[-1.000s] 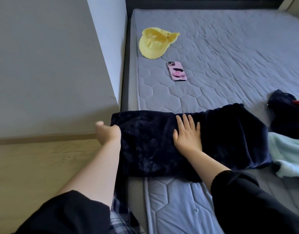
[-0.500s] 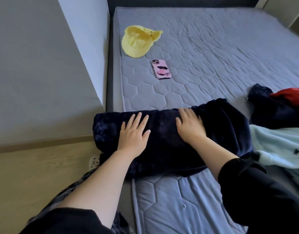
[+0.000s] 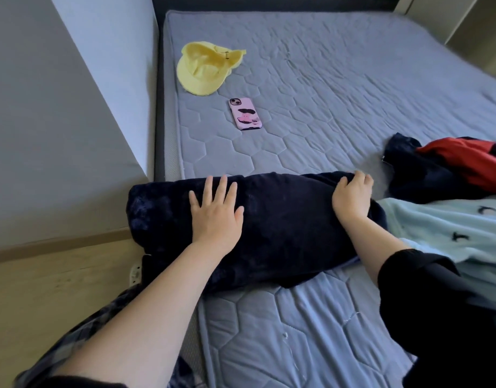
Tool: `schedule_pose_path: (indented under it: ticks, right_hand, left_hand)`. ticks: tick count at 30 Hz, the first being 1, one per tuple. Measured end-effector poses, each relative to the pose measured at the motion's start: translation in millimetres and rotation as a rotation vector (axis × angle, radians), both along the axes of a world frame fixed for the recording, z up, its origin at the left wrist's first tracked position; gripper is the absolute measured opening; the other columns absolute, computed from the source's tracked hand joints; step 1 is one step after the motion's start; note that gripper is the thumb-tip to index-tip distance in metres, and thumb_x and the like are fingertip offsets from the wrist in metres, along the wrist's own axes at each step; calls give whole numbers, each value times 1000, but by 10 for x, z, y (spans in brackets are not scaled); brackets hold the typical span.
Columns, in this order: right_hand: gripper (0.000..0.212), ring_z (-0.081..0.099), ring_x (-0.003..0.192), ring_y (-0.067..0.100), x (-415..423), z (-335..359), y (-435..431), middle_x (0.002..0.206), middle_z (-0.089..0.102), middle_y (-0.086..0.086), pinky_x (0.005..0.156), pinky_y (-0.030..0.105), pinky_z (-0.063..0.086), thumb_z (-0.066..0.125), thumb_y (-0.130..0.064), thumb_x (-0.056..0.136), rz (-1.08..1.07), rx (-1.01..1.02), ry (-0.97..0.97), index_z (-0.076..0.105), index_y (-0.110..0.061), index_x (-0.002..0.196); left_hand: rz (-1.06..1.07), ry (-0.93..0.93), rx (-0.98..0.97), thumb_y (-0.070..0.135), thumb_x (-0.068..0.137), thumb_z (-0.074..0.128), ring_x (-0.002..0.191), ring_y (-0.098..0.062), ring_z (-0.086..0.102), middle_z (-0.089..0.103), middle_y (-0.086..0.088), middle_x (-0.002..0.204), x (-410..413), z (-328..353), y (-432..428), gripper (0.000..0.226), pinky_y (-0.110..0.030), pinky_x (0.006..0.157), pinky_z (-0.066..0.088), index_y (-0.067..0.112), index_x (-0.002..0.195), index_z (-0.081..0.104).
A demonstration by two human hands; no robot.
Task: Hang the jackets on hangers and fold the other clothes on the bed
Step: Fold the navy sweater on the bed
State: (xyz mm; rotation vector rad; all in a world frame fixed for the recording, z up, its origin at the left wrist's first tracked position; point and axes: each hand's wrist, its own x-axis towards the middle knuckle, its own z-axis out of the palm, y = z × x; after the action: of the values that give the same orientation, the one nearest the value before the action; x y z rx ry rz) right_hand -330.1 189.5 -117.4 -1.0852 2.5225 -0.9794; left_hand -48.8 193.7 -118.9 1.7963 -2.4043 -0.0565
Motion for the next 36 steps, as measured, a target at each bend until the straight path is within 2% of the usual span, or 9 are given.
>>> schedule_pose_path:
  ticks: [7,10,13,16,19,26,31,34,36]
  right_hand:
    - [26,60,95,35,-457,160,-208,107,63,21,73,33,43,61,-20,88,-131,241,-207,55,2,101]
    - [53,61,104,31,-666,233,-235,115,63,18,77,31,43,71,-33,83,-300,65,-388,56,6,117]
    - [52,47,128,26,-914,209,-214,140,49,15,97,32,40,53,-28,96,-398,-162,-773,44,3,136]
    - [59,48,126,27,-890,80,-151,136,52,19,96,28,36,51,-40,96,-399,90,-580,47,7,132]
    - [73,52,121,30,-778,-17,-44,128,57,19,89,29,35,53,-53,90,-257,212,-529,49,10,127]
    - [89,48,127,26,-802,14,44,140,51,11,108,32,34,55,-70,79,-16,245,-713,45,-5,139]
    - [90,43,132,28,-783,54,131,145,44,10,102,33,33,49,-73,81,60,284,-609,40,-9,143]
    - [81,56,115,18,-871,32,297,132,59,3,94,33,42,53,-78,72,72,330,-912,56,-18,128]
    - [83,67,95,13,-926,9,403,113,70,2,78,30,45,59,-81,59,87,283,-1090,66,-18,114]
  left_hand:
    - [-141,-46,92,58,91,9,147,-24,-13,-6,1,161,-256,-181,165,67,-56,115,-2,33,151,-3]
    - [-144,-41,97,60,90,7,147,-22,-14,-8,3,161,-158,-274,121,67,-53,115,-4,36,151,-6]
    - [-153,-36,95,60,89,6,147,-20,-14,-8,4,161,-138,-314,117,67,-52,115,-4,37,151,-5]
    - [-147,-31,107,59,90,6,147,-20,-14,-8,4,161,-131,-341,111,66,-52,115,-4,36,151,-6]
    - [-139,-35,119,59,89,4,147,-20,-14,-8,4,161,-118,-369,81,67,-52,116,-4,36,151,-7]
    - [-149,-2,111,58,91,9,147,-19,-12,-7,4,161,-117,-360,80,65,-51,116,-3,36,151,-5]
    - [-102,20,106,45,97,30,148,-23,-7,4,0,161,-219,-135,97,57,-56,115,0,30,151,17]
    - [-139,157,-66,44,94,32,146,-30,10,24,-7,157,-502,62,193,57,-62,111,13,21,146,36]
    - [-236,141,-62,54,90,19,147,-31,7,17,-7,159,-732,83,301,68,-62,111,12,23,151,24]
